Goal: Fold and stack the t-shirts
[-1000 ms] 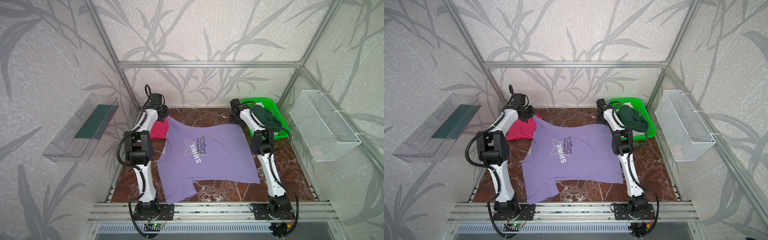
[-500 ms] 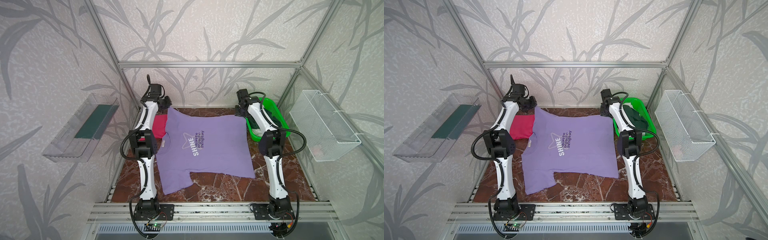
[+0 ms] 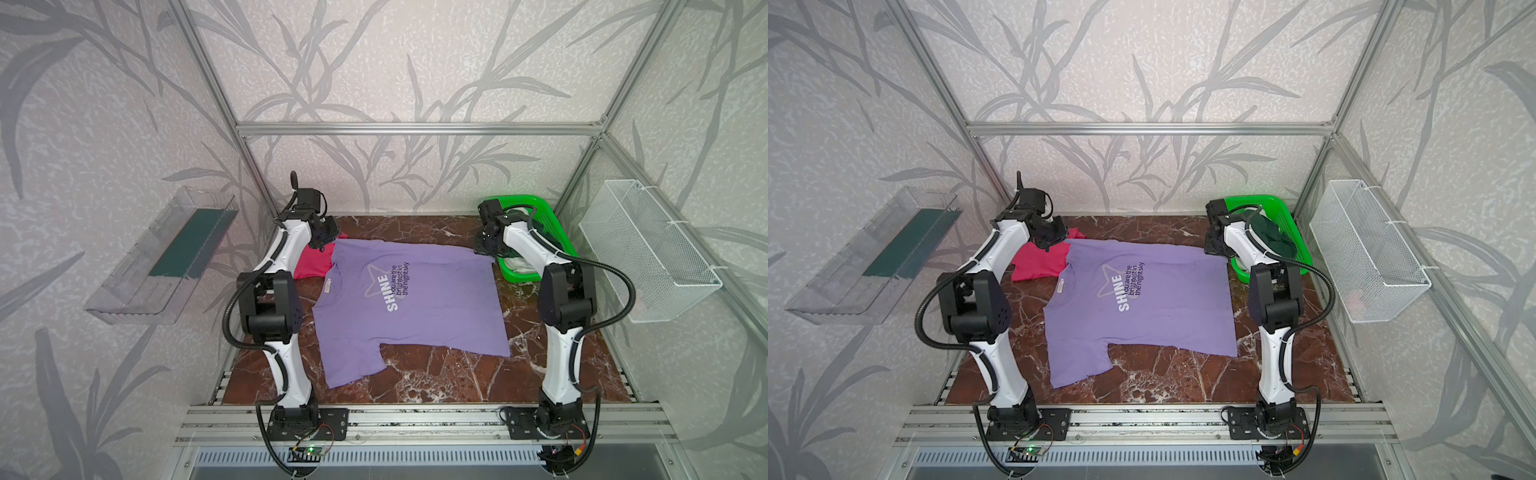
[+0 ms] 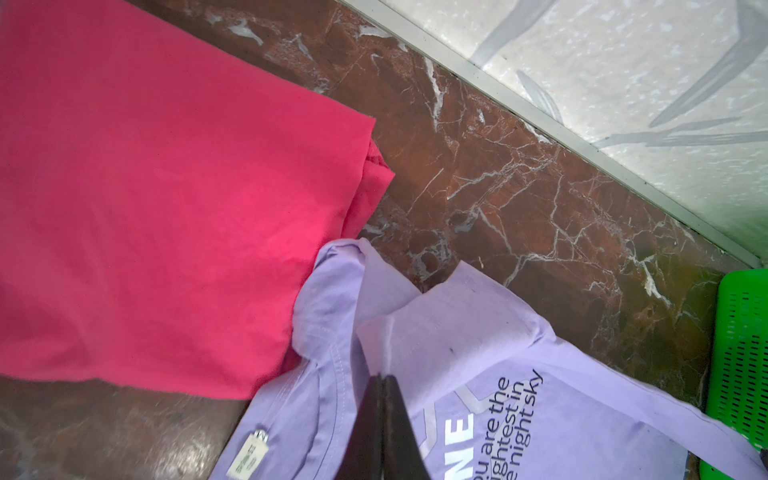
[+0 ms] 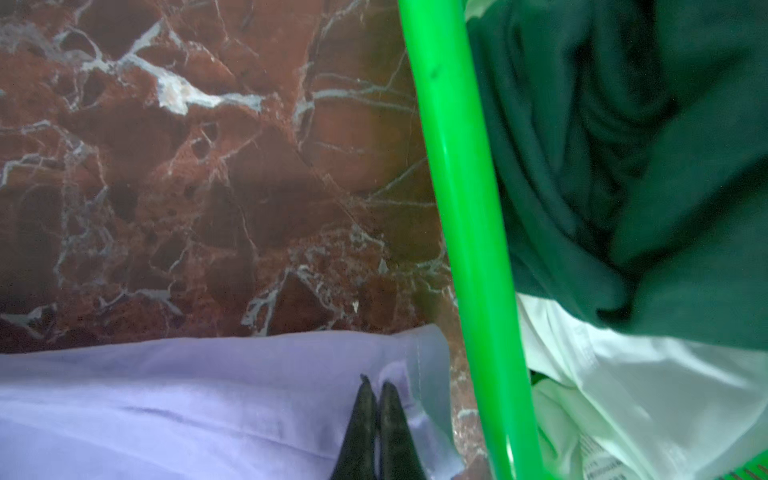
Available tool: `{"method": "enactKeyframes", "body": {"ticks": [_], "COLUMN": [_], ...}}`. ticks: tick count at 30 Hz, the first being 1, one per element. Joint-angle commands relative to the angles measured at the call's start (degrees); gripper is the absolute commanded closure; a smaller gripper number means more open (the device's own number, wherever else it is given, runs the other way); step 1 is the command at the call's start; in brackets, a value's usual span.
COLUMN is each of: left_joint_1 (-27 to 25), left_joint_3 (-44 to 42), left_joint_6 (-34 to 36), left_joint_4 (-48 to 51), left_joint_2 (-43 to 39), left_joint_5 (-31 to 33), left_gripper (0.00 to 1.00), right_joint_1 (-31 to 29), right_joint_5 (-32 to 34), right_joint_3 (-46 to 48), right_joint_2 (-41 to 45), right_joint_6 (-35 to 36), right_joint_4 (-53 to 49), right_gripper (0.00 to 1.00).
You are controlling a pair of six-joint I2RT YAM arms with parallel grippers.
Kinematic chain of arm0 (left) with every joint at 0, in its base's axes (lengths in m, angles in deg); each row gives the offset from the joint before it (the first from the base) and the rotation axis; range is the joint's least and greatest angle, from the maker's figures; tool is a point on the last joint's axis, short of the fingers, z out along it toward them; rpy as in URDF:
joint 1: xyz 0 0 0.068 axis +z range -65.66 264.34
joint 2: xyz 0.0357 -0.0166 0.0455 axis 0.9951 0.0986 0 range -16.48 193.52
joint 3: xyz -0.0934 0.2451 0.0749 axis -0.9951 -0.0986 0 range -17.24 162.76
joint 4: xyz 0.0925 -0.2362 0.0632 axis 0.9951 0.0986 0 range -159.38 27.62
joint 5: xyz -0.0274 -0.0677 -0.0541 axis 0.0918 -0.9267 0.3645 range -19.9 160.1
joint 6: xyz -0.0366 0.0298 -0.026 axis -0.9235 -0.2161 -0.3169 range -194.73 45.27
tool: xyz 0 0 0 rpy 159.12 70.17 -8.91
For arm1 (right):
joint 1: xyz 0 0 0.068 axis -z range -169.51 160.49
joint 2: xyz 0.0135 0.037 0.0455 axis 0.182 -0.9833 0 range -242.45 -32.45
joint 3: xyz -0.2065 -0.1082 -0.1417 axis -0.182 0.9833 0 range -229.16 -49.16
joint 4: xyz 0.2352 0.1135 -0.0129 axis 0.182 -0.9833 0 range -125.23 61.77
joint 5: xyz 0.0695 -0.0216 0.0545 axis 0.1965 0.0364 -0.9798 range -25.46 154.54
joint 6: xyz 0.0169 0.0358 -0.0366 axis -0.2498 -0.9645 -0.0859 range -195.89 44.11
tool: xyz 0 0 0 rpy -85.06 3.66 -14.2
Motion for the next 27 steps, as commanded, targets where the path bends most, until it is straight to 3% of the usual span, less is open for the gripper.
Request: {"method": "enactKeyframes", "body": {"ticks": [1, 7, 24, 26, 27], "left_joint_1": [0.2, 0.3, 0.3, 0.3, 0.3], "left_joint_3": [-5.6, -18.3, -43.3, -47.1, -48.9], "left_joint_6": [-1.4, -4.7, -10.4, -11.9, -12.6], "left_joint_4": [-2.2, -4.5, -8.6, -9.1, -9.4], "left_joint_2": [-4.8, -12.5, -25.8, -28.0, -29.2], "left_joint_5": [2.8, 5.7, 8.4, 8.9, 9.0], "left_gripper": [1.00, 1.00, 1.00, 1.00, 0.91], "right_joint_1": [0.1, -0.1, -2.3, -2.5, -2.6], "right_joint_5": [0.5, 0.9, 7.2, 8.6, 9.4], "right_joint_3": [4.3, 13.0, 31.7, 33.9, 34.8], "right_joint_2": [4.8, 9.7, 17.7, 19.4, 20.4], "right_joint_6": [-0.3, -0.8, -3.5, -4.3, -4.7], "right_joint_4": [4.7, 7.5, 13.6, 14.1, 14.2], "right_gripper": [1.00, 1.00, 0.99, 0.88, 0.81]}}
